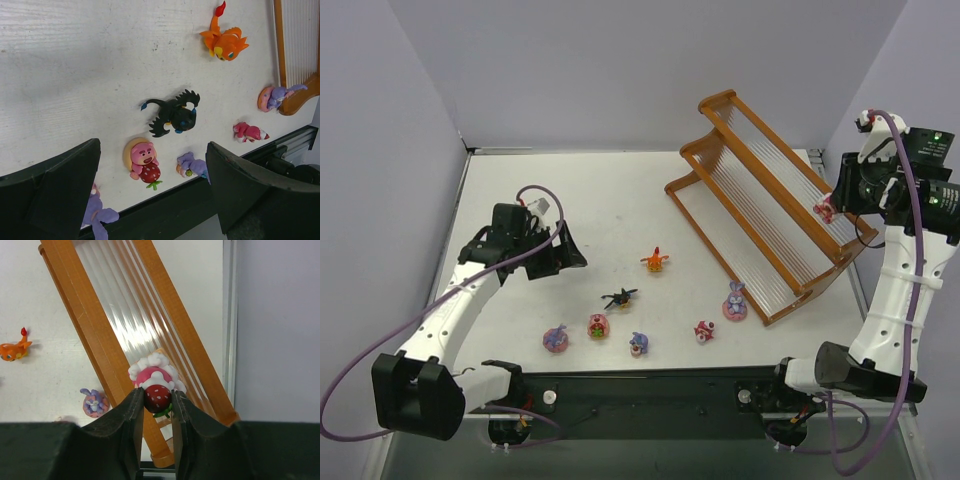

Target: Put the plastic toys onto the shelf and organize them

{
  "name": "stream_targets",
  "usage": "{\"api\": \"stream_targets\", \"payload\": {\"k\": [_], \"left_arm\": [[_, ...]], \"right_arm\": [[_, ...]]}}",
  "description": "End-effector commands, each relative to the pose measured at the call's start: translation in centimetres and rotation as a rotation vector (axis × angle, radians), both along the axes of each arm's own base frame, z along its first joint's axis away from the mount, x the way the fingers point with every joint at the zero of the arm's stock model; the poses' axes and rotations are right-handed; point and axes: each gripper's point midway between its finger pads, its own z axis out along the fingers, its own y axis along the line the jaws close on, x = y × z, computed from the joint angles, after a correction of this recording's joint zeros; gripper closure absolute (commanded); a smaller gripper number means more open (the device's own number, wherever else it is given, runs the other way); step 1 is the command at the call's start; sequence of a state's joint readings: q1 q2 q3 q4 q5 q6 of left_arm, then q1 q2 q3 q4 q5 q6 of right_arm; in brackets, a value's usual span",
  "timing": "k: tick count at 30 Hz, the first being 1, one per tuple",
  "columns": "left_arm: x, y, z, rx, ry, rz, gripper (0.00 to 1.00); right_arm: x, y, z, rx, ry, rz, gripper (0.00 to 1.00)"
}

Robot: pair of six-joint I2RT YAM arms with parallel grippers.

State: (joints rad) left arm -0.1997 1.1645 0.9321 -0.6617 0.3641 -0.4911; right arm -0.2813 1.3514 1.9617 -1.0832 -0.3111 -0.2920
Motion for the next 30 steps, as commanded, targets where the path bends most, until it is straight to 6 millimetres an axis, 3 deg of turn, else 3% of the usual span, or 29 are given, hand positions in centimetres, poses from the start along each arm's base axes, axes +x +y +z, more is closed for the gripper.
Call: {"api": "stream_targets", "payload": {"k": [1,8,16,21,25,27,30], "left_arm": [[1.2,-0.3,1.7,-0.016,-0.059,-0.02,0.04],[1.4,-0.3,1.7,-0.012,-0.053,-0.024,0.04],[1.3,-0.4,1.4,-0.016,-0.041,-0.032,0.04],[1.3,-0.4,1.3,-0.016,-0.041,-0.032,0.04],[1.3,-0.3,1.4,-0.011,-0.044,-0.028,0.04],[1.3,-0.3,1.4,-0.007,-0.046,-0.03,0.04],[1.3,-0.1,1.6,0.005,-0.049,-0.027,0.04]], "right_arm": [[-0.3,0.0,-0.9,0.034,0.024,0.008,0.89],[-0.7,0.4,-1.6,0.063,0.035,0.022,0.81],[-0.3,-0.5,-0.9,0.046,0.022,-0.03,0.49],[0.1,-0.6,-0.5,0.047,0.011,-0.036,0.45],[0.0,-0.3,1.0,0.052,-0.035,-0.041,0.43],[0.0,0.0,2.6,0.059,-0.085,-0.053,0.42],[0.1,2.0,5.3,0.105,-0.171,-0.019,0.39]]}}
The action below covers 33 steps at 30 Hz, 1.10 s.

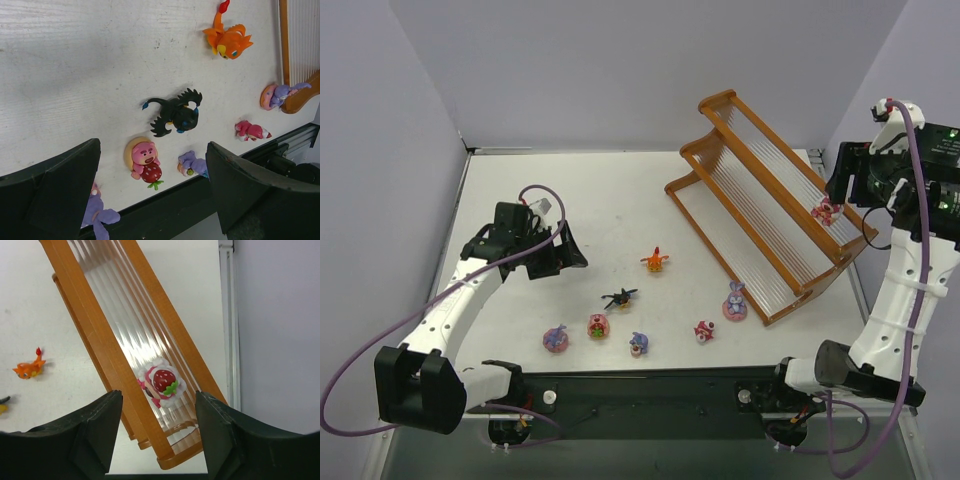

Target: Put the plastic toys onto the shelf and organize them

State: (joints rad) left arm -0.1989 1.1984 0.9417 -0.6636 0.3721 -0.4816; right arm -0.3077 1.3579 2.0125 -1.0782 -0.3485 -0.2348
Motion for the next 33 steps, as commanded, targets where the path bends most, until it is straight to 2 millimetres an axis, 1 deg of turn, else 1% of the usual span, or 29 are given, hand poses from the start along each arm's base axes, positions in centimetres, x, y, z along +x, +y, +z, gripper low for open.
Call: {"api": "stream_targets", "payload": {"k": [1,2,3,4,5,6,7,8,9,10,11,12,13,14,16,17,18,19,20,22,23,25,26,28,30,32,33], "left_arm": [[1.1,0.2,2.2,0.004,-0.076,-0.013,0.03],[1.1,0.2,2.2,0.007,-0.077,-0.012,0.03],[1.1,0.3,2.2,0.01,-0.076,-0.008,0.03],[1.1,0.3,2.2,0.012,-0.078,-0.01,0.03],[1.1,0.4,2.4,0.015,-0.083,-0.005,0.03],[1.1,0.5,2.4,0.018,-0.085,-0.001,0.03],[1.1,0.6,2.6,0.02,-0.091,0.002,0.03],[1.0,0.7,2.8,0.023,-0.097,0.004,0.03],[1.1,0.9,2.8,0.03,-0.099,0.012,0.03],[1.0,1.1,3.0,0.033,-0.106,0.017,0.03],[1.0,1.2,3.2,0.036,-0.112,0.02,0.03],[1.0,1.3,3.3,0.039,-0.116,0.024,0.03],[0.9,1.4,3.4,0.04,-0.118,0.025,0.03],[0.9,1.5,3.5,0.044,-0.121,0.027,0.03],[0.8,1.6,3.5,0.046,-0.119,0.031,0.03],[0.7,1.7,3.6,0.046,-0.121,0.032,0.03],[0.7,1.8,3.6,0.049,-0.123,0.035,0.03],[0.7,1.8,3.6,0.046,-0.122,0.041,0.03],[0.5,1.8,3.6,0.045,-0.121,0.043,0.03],[0.5,1.7,3.6,0.037,-0.127,0.046,0.03],[0.4,1.7,3.5,0.033,-0.125,0.048,0.03],[0.3,1.6,3.5,0.027,-0.124,0.046,0.03],[0.3,1.5,3.5,0.022,-0.123,0.046,0.03],[0.2,1.4,3.4,0.015,-0.118,0.047,0.03],[0.3,1.4,3.4,0.011,-0.12,0.047,0.03],[0.3,1.4,3.4,0.006,-0.117,0.052,0.03],[0.3,1.3,3.4,0.004,-0.116,0.049,0.03]], "right_arm": [[0.1,2.8,4.4,0.053,-0.147,0.034,0.39],[0.2,5.7,4.9,0.059,-0.164,0.126,0.39],[0.4,6.8,4.7,0.053,-0.164,0.142,0.39],[0.5,8.6,5.0,0.049,-0.183,0.198,0.39],[0.1,12.7,4.7,0.05,-0.178,0.331,0.39],[0.0,14.8,3.2,0.044,-0.139,0.394,0.39],[0.0,16.4,2.8,0.041,-0.139,0.436,0.39],[-0.4,18.2,2.0,0.043,-0.12,0.496,0.39],[-1.8,21.9,0.9,0.047,-0.098,0.621,0.39],[-2.0,23.6,-0.9,0.044,-0.071,0.667,0.39],[-2.7,25.3,-2.2,0.036,-0.048,0.723,0.39],[-4.3,27.5,-3.4,0.017,-0.031,0.808,0.39],[-4.6,28.5,-5.7,-0.009,0.009,0.835,0.39],[-5.0,29.2,-6.8,-0.002,0.035,0.839,0.39],[-5.8,30.5,-9.3,-0.003,0.096,0.85,0.4],[-6.0,30.2,-11.7,-0.005,0.159,0.797,0.4],[-6.4,30.1,-13.2,-0.003,0.199,0.777,0.41],[-6.9,29.4,-15.8,-0.026,0.254,0.745,0.41],[-7.4,29.0,-17.4,-0.019,0.291,0.716,0.41],[-8.1,27.9,-19.4,-0.033,0.311,0.699,0.41],[-9.0,26.5,-22.3,-0.076,0.375,0.68,0.41],[-10.0,25.3,-24.2,-0.089,0.42,0.681,0.42],[-11.0,24.5,-26.0,-0.106,0.469,0.689,0.43],[-11.2,23.9,-27.2,-0.122,0.486,0.684,0.44],[-11.1,23.2,-28.3,-0.127,0.503,0.661,0.45],[-10.8,22.8,-28.7,-0.114,0.509,0.645,0.45],[-10.7,22.7,-29.2,-0.113,0.516,0.641,0.46]]}}
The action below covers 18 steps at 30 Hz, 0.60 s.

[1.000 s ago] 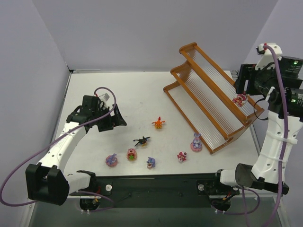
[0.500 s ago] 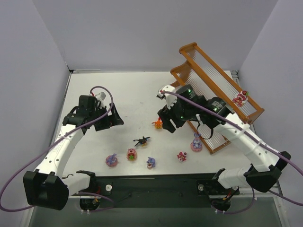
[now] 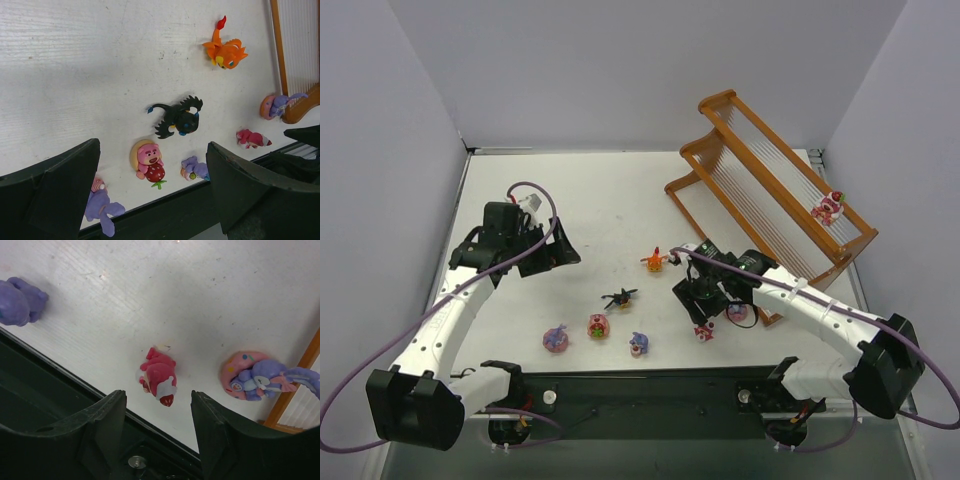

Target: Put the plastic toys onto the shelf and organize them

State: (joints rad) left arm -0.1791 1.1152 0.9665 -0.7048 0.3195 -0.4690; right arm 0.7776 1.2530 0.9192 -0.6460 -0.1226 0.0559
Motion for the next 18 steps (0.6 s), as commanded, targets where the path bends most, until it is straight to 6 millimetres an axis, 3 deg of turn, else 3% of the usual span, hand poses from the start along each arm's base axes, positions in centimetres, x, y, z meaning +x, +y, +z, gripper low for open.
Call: {"api": "stream_targets", "payload": {"k": [1,8,18], "left_arm": [[0.4,-0.2,1.1,-0.031,-0.037,0.007,0.03],[0.3,-0.2,1.2,-0.037,-0.041,0.01,0.03],[0.0,0.1,1.4,-0.03,-0.05,0.029,0.03]], "right_arm": [[1.4,-0.3,-0.2,0.038,-0.04,-0.048,0.46],[1.3,-0.1,-1.1,0.031,0.035,-0.055,0.5],[-0.7,0.2,-1.4,0.033,0.167,-0.13,0.5]]}}
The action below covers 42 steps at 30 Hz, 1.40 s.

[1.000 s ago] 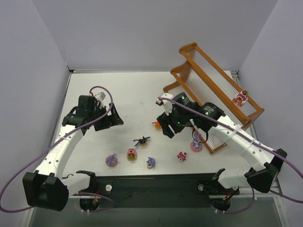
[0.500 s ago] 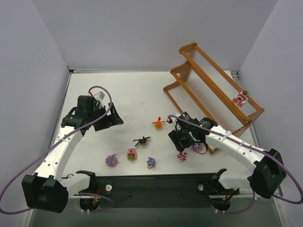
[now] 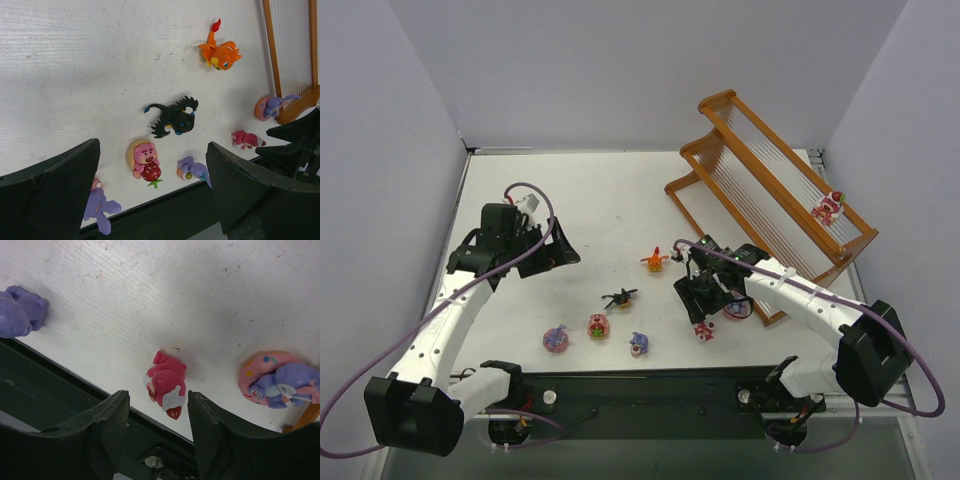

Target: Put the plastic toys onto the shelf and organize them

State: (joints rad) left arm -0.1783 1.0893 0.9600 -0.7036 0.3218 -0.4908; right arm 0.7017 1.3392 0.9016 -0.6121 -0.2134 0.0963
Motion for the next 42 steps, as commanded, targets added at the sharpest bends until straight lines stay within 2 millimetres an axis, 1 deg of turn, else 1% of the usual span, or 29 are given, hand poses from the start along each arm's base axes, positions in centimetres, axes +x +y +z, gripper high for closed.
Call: {"api": "stream_targets", "payload": {"k": [1,9,14,21,25,31,33,36,37,39,40,42], "left_arm": [[0.2,0.1,0.7,-0.013,-0.034,0.013,0.03],[0.2,0.1,0.4,-0.017,-0.026,0.014,0.03],[0.2,0.0,0.3,-0.021,-0.02,0.016,0.03],[0.1,0.0,0.7,-0.026,-0.026,0.016,0.03],[0.0,0.1,0.6,-0.024,-0.026,0.022,0.03],[0.0,0.1,0.5,-0.028,-0.024,0.019,0.03],[-0.1,0.1,0.6,-0.03,-0.027,0.018,0.03],[-0.1,0.1,0.8,-0.031,-0.032,0.018,0.03],[-0.1,0.2,0.7,-0.03,-0.028,0.018,0.03],[-0.1,0.2,0.7,-0.028,-0.03,0.02,0.03],[-0.1,0.2,0.7,-0.03,-0.028,0.019,0.03],[-0.2,0.3,0.7,-0.028,-0.027,0.019,0.03]], "right_arm": [[-0.9,0.1,0.6,0.006,0.05,-0.046,0.5],[-1.9,-0.8,-0.6,-0.034,0.097,-0.071,0.5],[-2.0,-0.9,-1.0,-0.049,0.112,-0.087,0.49],[-2.5,-1.0,-1.6,-0.073,0.159,-0.136,0.49],[-2.6,-1.3,-1.8,-0.084,0.151,-0.161,0.5],[-3.0,-2.0,-2.7,-0.122,0.16,-0.188,0.51],[-2.9,-2.2,-2.8,-0.134,0.151,-0.194,0.51],[-2.5,-2.4,-2.7,-0.145,0.131,-0.207,0.57],[-2.3,-2.5,-2.7,-0.154,0.12,-0.214,0.67],[-2.1,-2.5,-2.7,-0.154,0.112,-0.217,0.78],[-1.8,-2.4,-2.6,-0.157,0.103,-0.225,0.88],[-1.4,-2.2,-2.2,-0.15,0.085,-0.231,0.96]]}}
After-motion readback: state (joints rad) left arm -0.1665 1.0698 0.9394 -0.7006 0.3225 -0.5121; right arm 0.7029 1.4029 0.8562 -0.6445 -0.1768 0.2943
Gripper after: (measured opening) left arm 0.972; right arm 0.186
